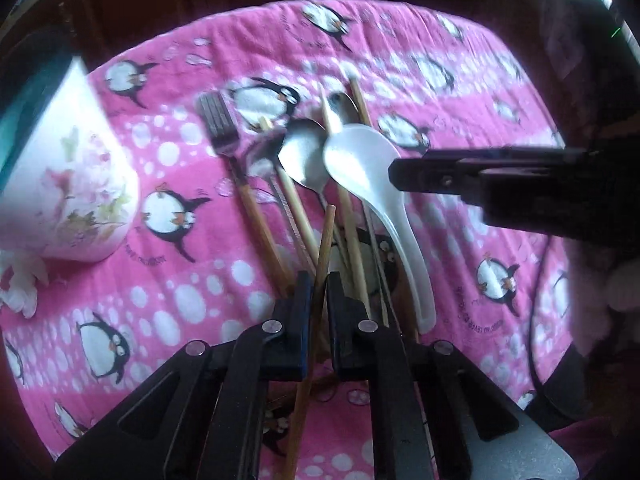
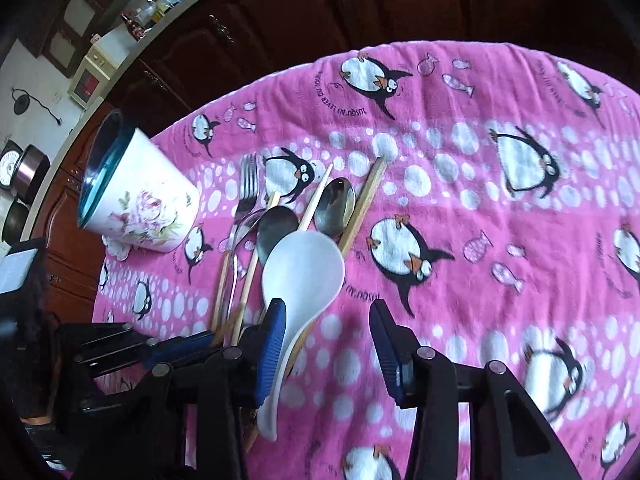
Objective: Organize utensils
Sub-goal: 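Grasp a wooden chopstick with the left tool while the right tool grasps the white ceramic spoon, then carry the chopstick and ceramic spoon into the floral cup while both tools open to release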
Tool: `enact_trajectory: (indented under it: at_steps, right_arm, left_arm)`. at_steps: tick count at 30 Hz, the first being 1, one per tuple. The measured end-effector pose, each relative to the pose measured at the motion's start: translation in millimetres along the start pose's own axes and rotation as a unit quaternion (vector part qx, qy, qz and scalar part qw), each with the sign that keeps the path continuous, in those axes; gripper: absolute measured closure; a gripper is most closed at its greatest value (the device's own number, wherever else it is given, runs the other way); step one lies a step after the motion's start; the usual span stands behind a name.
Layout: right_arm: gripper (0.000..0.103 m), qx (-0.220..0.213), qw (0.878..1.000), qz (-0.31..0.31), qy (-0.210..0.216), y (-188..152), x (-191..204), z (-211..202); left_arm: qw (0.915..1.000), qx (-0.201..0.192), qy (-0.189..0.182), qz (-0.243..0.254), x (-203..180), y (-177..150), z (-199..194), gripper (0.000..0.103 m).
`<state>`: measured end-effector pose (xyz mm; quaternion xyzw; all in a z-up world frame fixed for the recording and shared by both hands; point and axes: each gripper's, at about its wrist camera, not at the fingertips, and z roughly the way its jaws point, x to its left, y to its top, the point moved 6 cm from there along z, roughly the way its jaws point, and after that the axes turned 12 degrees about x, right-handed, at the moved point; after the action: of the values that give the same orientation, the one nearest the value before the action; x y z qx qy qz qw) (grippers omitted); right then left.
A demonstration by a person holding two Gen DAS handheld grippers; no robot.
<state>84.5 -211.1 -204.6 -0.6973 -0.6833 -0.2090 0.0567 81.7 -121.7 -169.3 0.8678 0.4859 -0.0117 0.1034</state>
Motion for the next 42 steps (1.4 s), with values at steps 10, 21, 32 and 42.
enact_trajectory:
  at_steps: [10, 21, 32, 42]
  right_arm:
    - [0.098, -0.015, 0.999, -0.002, 0.043, 12, -2, 1]
    - [0.101, -0.068, 0.995, -0.013, 0.071, -13, 11, -60]
    - [0.101, -0.142, 0.977, -0.055, 0.146, 22, 82, -125]
    - [0.101, -0.21, 0.958, -0.101, 0.169, 103, 177, -139]
  left_arm:
    - [0.9958, -0.039, -0.052, -0.065, 46, -6, -42, 0.097]
    - [0.9838, -0.108, -0.09, -0.112, 65, -11, -98, 0.098]
    - [0.9653, -0.193, -0.111, -0.136, 89, -16, -187, 0.098]
    - [0.9453, -0.282, -0.05, -0.157, 149, 4, -288, 0.098]
